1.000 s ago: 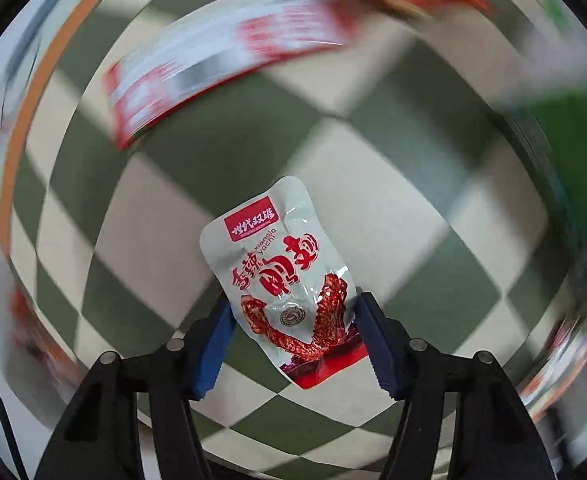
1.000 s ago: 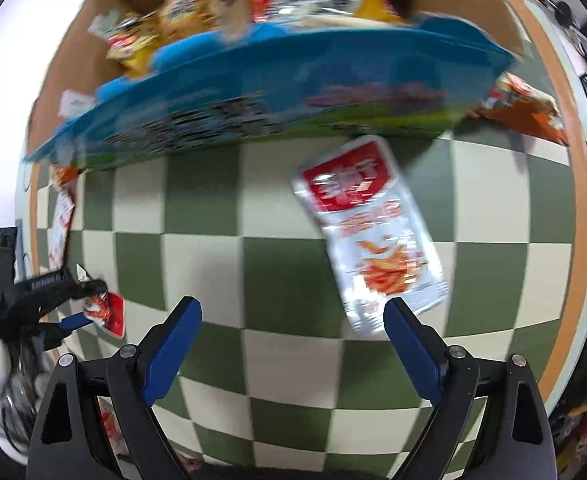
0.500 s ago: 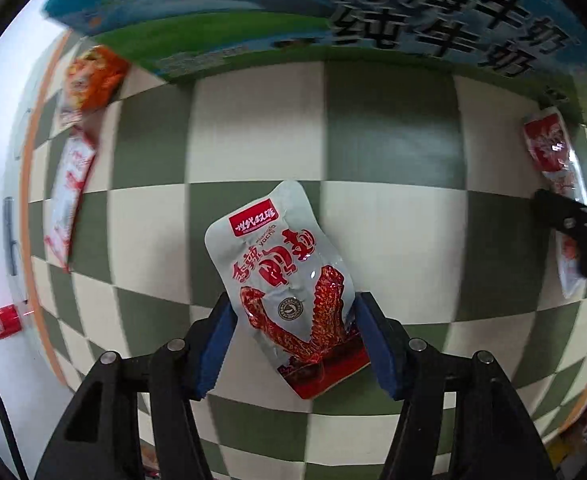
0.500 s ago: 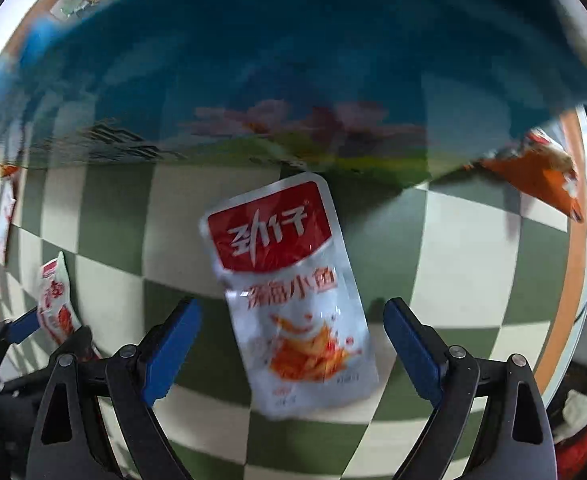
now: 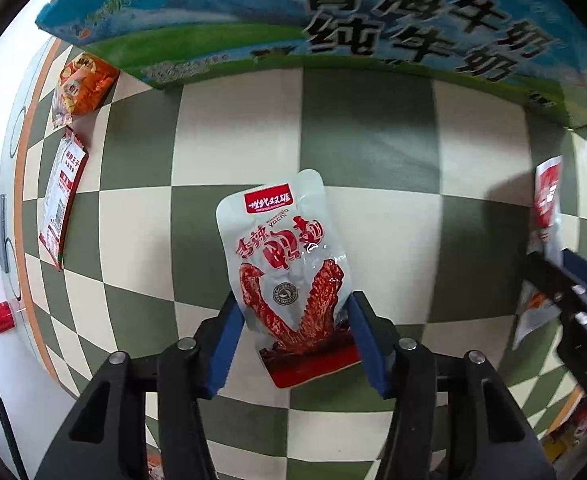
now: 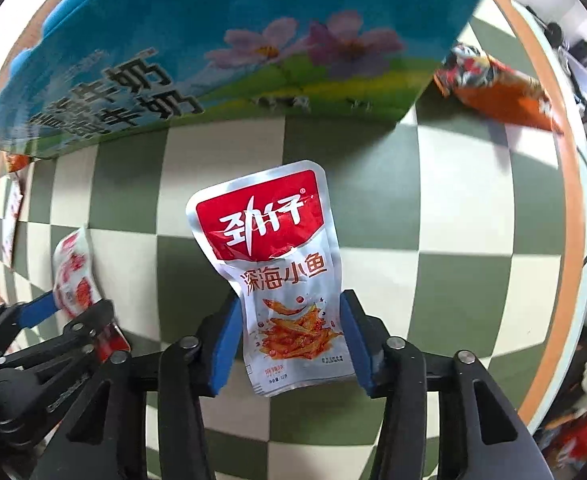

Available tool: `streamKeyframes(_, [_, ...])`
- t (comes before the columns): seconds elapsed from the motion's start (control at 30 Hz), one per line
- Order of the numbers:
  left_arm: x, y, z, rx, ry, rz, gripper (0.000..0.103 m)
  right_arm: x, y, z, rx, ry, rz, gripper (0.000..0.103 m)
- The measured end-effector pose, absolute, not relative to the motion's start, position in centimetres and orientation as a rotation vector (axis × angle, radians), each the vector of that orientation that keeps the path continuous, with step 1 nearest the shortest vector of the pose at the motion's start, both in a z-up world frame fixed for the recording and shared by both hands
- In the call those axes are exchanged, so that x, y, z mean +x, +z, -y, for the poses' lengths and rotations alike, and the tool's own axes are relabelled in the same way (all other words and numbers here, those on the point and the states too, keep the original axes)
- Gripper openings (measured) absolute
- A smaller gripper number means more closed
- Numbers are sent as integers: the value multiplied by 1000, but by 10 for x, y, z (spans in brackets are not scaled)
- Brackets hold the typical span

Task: Organize snacks
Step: 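Carry both white pouches into the box and release them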

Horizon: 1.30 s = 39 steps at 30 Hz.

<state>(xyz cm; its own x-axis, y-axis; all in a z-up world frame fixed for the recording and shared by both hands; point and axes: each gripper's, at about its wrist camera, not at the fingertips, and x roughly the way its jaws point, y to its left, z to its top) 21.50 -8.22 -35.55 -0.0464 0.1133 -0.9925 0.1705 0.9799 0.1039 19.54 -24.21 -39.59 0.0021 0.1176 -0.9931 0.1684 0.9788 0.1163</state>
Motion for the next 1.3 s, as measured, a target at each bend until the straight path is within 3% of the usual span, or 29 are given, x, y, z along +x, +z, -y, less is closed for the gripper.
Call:
streamKeyframes(0.33, [205, -278, 90, 127, -104, -1535, 50, 178, -360, 261, 353, 25, -1532, 45])
streamKeyframes(0.63, [235, -150, 89, 44, -200, -1355, 50, 173, -243, 270, 475, 160, -1371, 45])
streamKeyframes(0.77, [284, -131, 78, 31, -208, -1322, 51, 208, -205, 270, 538, 204, -1299, 45])
streamKeyframes(0.97, [361, -146, 61, 60, -166, -1379, 51, 273, -188, 256, 549, 204, -1225, 45])
streamKeyframes(1.3, [434, -220, 42, 106, -96, -1572, 52, 385, -249, 242, 561, 125, -1316, 45])
